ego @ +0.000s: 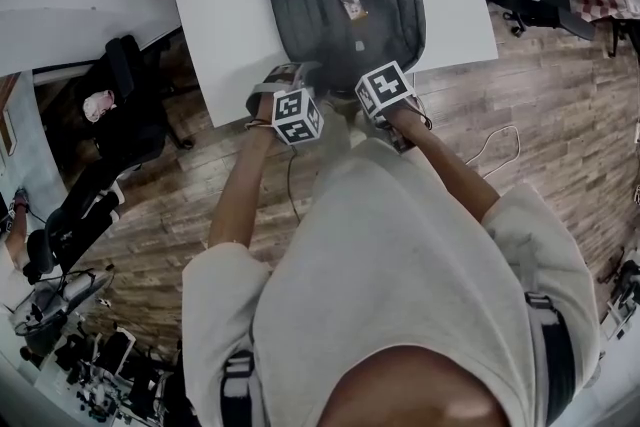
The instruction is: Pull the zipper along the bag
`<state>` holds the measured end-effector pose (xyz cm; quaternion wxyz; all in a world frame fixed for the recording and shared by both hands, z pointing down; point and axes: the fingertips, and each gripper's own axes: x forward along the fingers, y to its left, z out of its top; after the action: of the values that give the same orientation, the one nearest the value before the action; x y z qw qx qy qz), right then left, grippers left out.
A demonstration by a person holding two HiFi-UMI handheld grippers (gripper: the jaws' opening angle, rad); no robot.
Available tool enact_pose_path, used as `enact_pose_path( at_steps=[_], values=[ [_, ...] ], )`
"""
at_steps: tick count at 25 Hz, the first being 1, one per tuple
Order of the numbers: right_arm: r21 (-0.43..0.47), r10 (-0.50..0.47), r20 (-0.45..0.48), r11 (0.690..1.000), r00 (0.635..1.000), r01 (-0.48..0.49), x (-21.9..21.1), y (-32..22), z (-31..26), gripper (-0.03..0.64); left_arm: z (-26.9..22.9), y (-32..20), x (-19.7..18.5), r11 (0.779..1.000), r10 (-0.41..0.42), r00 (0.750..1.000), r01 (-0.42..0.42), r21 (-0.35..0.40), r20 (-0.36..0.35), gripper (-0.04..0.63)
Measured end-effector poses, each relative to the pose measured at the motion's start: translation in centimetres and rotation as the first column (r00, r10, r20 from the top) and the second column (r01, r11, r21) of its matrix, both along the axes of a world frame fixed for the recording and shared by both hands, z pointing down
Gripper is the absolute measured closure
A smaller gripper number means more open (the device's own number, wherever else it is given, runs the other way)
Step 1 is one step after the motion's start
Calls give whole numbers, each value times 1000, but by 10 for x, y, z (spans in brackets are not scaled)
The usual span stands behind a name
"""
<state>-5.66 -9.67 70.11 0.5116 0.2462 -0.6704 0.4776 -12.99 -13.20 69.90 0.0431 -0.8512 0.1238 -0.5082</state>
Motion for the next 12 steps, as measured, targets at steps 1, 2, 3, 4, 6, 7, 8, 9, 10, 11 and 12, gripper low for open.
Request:
enact_pose_path(
  at_steps=[1,2,3,4,6,7,8,9,10,11,12],
  values=[
    [-32,7,21,999,1000,-7,-1,1,0,583,0,0,0,1000,1,1000,-1,0,-1,408],
    [-66,17,47,998,999,-14,-1,1,-1,581,-1,0,1,1000,3,1000,-3,2,-3,408],
    [-98,24,73,995,997,-17,0,2,-2,585,-1,0,1,1000,4,1000,-4,4,-6,408],
    [-126,32,97,992,995,-19,2,3,-2,589,-2,1,2,1000,7,1000,-7,5,-11,408],
    [-165,56,127,986,990,-34,5,4,-3,594,-3,2,3,1000,13,1000,-12,7,-25,408],
    [-172,59,131,984,990,-36,6,2,-4,594,-3,1,3,1000,16,999,-15,9,-30,408],
    [-173,51,130,984,990,-28,6,1,-5,594,-3,1,3,1000,19,999,-19,12,-34,408],
    [-174,43,127,985,991,-21,6,0,-6,594,-4,1,3,1000,22,999,-21,15,-37,410],
    [-176,42,124,984,991,-20,6,-1,-7,594,-4,1,3,1000,23,999,-23,16,-39,410],
    [-180,47,122,983,991,-25,7,-2,-7,594,-4,1,3,1000,24,999,-23,17,-40,410],
    [-182,53,117,983,992,-31,7,-3,-7,594,-4,1,4,1000,24,999,-23,17,-39,410]
  ],
)
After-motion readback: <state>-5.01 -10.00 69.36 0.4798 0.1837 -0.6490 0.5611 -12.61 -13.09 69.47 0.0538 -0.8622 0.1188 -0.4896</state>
